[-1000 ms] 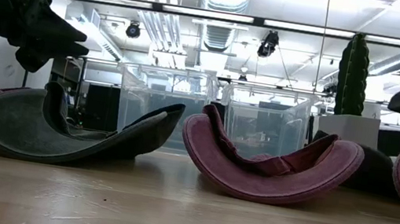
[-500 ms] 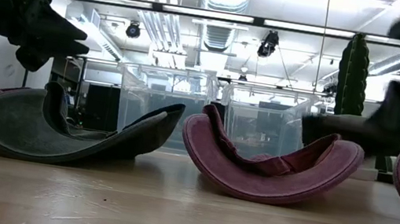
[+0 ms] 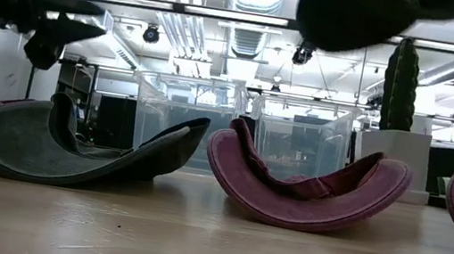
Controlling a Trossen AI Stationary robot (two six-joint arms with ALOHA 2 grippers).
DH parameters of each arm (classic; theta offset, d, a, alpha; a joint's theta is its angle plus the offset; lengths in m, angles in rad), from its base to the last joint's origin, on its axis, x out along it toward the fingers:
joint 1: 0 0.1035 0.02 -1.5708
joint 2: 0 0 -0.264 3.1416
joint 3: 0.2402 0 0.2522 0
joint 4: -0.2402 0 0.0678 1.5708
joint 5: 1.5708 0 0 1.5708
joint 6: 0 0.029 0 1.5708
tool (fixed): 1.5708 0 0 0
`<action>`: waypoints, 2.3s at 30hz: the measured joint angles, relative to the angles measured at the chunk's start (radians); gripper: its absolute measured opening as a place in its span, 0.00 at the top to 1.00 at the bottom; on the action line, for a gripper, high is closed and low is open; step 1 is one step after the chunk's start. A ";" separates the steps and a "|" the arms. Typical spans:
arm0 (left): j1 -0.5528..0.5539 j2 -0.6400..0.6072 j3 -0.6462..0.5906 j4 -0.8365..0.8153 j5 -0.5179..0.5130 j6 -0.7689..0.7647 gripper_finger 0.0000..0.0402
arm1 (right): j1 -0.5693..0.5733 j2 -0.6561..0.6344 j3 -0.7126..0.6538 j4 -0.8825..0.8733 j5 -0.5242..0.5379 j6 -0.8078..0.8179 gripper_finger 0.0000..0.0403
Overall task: Pick & Place hat
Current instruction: Put the right black cap into the left transparent bin
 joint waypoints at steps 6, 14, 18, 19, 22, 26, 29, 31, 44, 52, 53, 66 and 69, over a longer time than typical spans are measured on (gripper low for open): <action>0.000 0.000 0.002 0.144 0.000 -0.027 0.61 | -0.014 0.045 0.055 0.050 0.140 -0.114 0.97; 0.000 0.014 0.003 0.314 0.016 -0.034 0.61 | -0.056 0.124 0.060 0.063 0.307 -0.143 0.97; 0.000 0.067 0.011 0.446 0.094 -0.015 0.61 | -0.096 0.147 0.062 0.110 0.369 -0.206 0.97; 0.000 0.087 0.026 0.460 0.117 -0.006 0.61 | -0.107 0.151 0.063 0.132 0.377 -0.236 0.97; 0.000 0.165 0.104 0.460 0.153 0.036 0.61 | -0.142 0.157 0.064 0.227 0.387 -0.365 0.97; 0.000 0.320 0.239 0.455 0.166 0.140 0.61 | -0.186 0.154 0.064 0.428 0.394 -0.627 0.97; 0.000 0.430 0.334 0.455 0.165 0.228 0.61 | -0.211 0.152 0.064 0.587 0.426 -0.835 0.97; 0.000 0.486 0.391 0.456 0.165 0.287 0.61 | -0.226 0.151 0.064 0.662 0.442 -0.955 0.97; 0.012 0.737 0.581 0.434 0.162 0.520 0.61 | -0.287 0.170 0.062 0.794 0.470 -1.089 0.97; 0.060 0.890 0.661 0.436 0.141 0.531 0.61 | -0.287 0.220 0.062 0.866 0.501 -1.179 0.97; 0.067 0.897 0.673 0.445 0.127 0.535 0.61 | -0.287 0.222 0.062 0.867 0.516 -1.178 0.97; 0.132 0.954 0.713 0.445 0.021 0.490 0.61 | -0.278 0.251 0.062 0.889 0.624 -1.185 0.97; 0.137 0.968 0.716 0.448 0.021 0.475 0.61 | -0.278 0.265 0.062 0.891 0.649 -1.182 0.97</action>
